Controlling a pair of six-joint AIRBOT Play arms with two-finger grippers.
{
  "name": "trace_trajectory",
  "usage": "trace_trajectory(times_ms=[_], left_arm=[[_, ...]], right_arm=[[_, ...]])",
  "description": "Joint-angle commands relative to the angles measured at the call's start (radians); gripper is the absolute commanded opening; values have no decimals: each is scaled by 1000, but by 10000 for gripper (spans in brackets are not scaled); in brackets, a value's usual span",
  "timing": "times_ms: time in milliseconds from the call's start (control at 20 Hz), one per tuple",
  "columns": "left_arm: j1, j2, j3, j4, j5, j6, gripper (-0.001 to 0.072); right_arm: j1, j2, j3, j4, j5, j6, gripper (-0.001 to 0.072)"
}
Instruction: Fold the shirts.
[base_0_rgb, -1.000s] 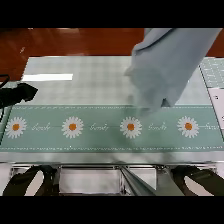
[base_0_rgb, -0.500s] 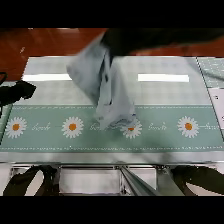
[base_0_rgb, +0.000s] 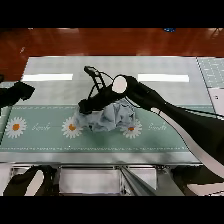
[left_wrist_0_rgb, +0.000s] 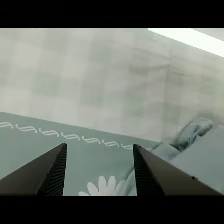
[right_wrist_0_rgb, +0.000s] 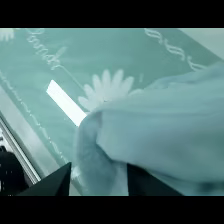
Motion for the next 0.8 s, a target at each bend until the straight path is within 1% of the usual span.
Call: trace_trajectory(times_ms=[0,100,150,200,250,300,350,400,450,600,750], left_arm=[[-29,-7,-6,-7,-56,19,508],[-29,-19,-6,-8,-135,16,508],[-29,-34,-8,-8,-187,16,508],[-30,-51,-17,-9,-220,16,508],[-29,-66,-39,-23,-229,16,508],[-26,-85,-76,-58,-227,16,508],[-19,-110,-121,-101,-223,17,508],[-9,-150,-175,-170,-221,36,508],[4,-193,-223,-240,-218,77,508],[31,-340,-295,-441,-226,215,508],[28,-453,-294,-462,-185,226,508]], right_arm=[[-135,44,-7,70,78,-21,406],[-312,187,-7,35,116,-20,406],[-414,269,-7,-19,136,-15,406],[-504,341,-14,-104,164,3,406],[-588,416,-42,-225,196,37,406],[-655,482,-102,-330,211,76,405],[-721,549,-199,-393,209,107,406],[-784,611,-320,-394,192,117,406],[-836,663,-441,-361,162,117,406],[-963,779,-739,-209,114,52,405],[-1045,846,-881,-122,120,-9,405]])
